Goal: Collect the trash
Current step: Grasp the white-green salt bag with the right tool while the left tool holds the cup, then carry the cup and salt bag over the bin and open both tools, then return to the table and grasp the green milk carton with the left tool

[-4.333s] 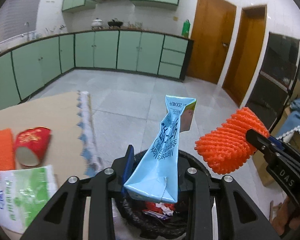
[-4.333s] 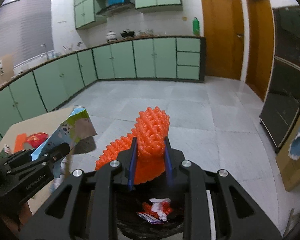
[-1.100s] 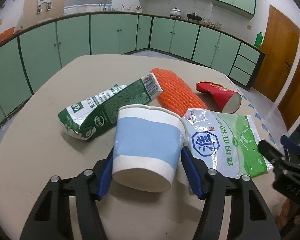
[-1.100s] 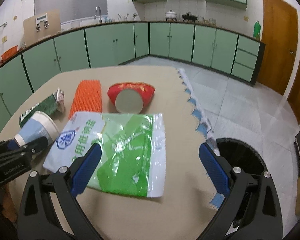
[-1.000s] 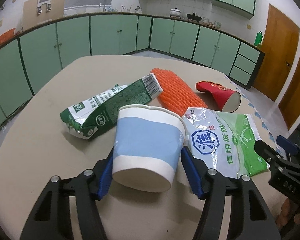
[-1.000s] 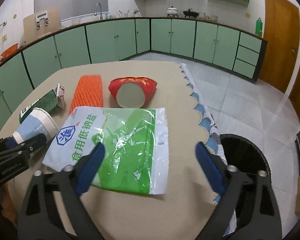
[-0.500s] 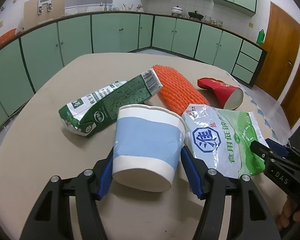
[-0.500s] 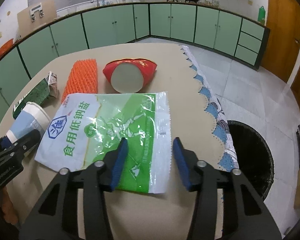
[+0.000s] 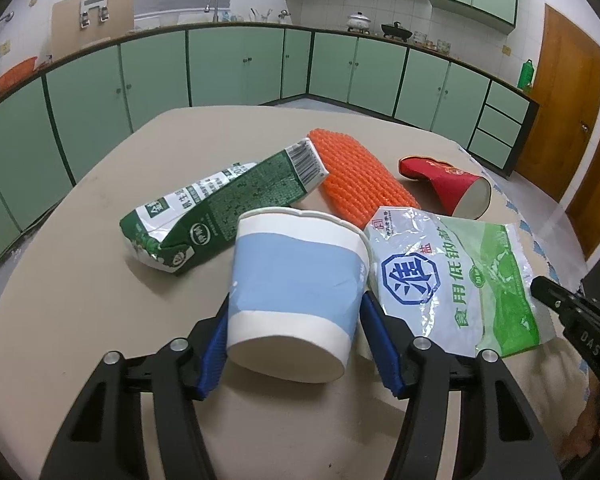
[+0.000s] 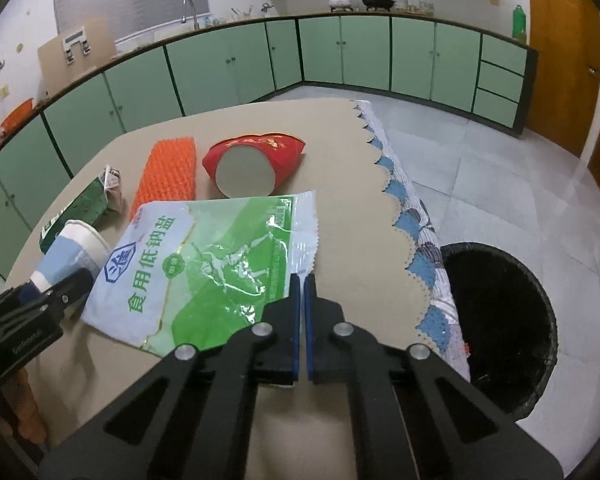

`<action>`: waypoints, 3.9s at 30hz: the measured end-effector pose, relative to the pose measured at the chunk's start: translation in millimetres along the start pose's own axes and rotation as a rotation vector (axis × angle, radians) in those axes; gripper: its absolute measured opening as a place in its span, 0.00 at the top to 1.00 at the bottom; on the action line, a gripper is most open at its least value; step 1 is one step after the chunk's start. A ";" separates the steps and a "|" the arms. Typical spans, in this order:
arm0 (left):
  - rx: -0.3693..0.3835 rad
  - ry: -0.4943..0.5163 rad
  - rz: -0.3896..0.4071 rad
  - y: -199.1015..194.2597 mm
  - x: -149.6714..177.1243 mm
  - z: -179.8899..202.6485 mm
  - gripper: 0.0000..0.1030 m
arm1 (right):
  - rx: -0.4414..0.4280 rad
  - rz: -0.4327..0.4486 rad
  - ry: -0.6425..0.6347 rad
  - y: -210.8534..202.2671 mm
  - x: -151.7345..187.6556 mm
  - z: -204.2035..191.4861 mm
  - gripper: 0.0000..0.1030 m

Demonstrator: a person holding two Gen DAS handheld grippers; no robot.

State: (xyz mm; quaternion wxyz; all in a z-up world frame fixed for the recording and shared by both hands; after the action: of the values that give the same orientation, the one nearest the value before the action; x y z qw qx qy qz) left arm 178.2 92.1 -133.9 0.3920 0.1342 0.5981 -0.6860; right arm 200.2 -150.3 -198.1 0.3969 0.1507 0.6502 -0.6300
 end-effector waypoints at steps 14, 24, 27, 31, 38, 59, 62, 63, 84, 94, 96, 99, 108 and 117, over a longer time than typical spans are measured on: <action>-0.012 0.008 -0.005 3.0 -1.8 0.3 0.40 | 0.020 -0.062 -0.105 16.8 -7.1 -14.3 0.81; 0.000 0.000 0.007 -2.4 -2.3 -1.0 0.44 | 0.015 0.065 -0.025 -17.6 -10.0 5.5 1.00; 0.011 -0.011 0.021 -9.9 -4.9 -0.5 0.45 | 0.047 0.108 -0.039 -37.2 -16.9 11.1 1.00; 0.033 0.004 0.047 -21.2 -10.9 8.9 0.45 | 0.062 0.141 -0.005 -52.9 -23.1 27.2 1.00; 0.095 0.031 0.082 -39.5 -19.0 33.4 0.46 | 0.100 0.189 -0.009 -84.0 -36.1 42.7 1.00; 0.324 0.166 0.074 -51.7 -13.4 181.8 0.46 | 0.317 0.233 0.065 -159.0 -5.8 143.7 1.00; 0.352 0.192 0.077 -53.2 -8.9 207.7 0.46 | 0.345 0.220 0.086 -162.0 8.3 161.1 1.00; 0.364 0.203 0.075 -53.3 -6.5 218.1 0.46 | 0.353 0.215 0.093 -161.0 12.9 167.1 1.00; 0.400 0.331 -0.082 22.5 66.3 344.4 0.45 | 0.329 0.057 0.275 -70.8 98.9 260.4 1.00; 0.361 0.362 -0.179 63.2 82.8 366.9 0.42 | 0.289 -0.020 0.328 -31.0 116.9 283.3 0.95; 0.357 0.368 -0.186 66.4 84.2 370.2 0.39 | 0.289 -0.026 0.335 -28.0 117.9 286.4 0.95; 0.355 0.368 -0.191 68.5 85.4 368.7 0.38 | 0.292 -0.029 0.345 -27.5 119.4 288.8 0.94; 0.383 0.342 -0.202 62.6 78.8 363.5 0.27 | 0.331 0.001 0.360 -43.6 117.5 291.4 0.70; 0.425 0.277 -0.144 33.1 51.6 342.3 0.24 | 0.363 0.057 0.346 -70.6 105.0 278.6 0.40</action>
State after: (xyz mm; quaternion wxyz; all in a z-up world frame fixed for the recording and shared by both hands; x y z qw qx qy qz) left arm 264.9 -243.4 -106.2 0.2197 0.2631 0.4967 -0.7974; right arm 174.8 -455.1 -192.5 0.2636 0.3433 0.5802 -0.6900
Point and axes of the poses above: each gripper's, at about its wrist camera, not at the fingertips, and y roughly the way its jaws point, z to its right, x to its underside, the point moved 1 cm from there along y, roughly the way its jaws point, and after that the axes turned 15 degrees about -y, right-handed, at the moved point
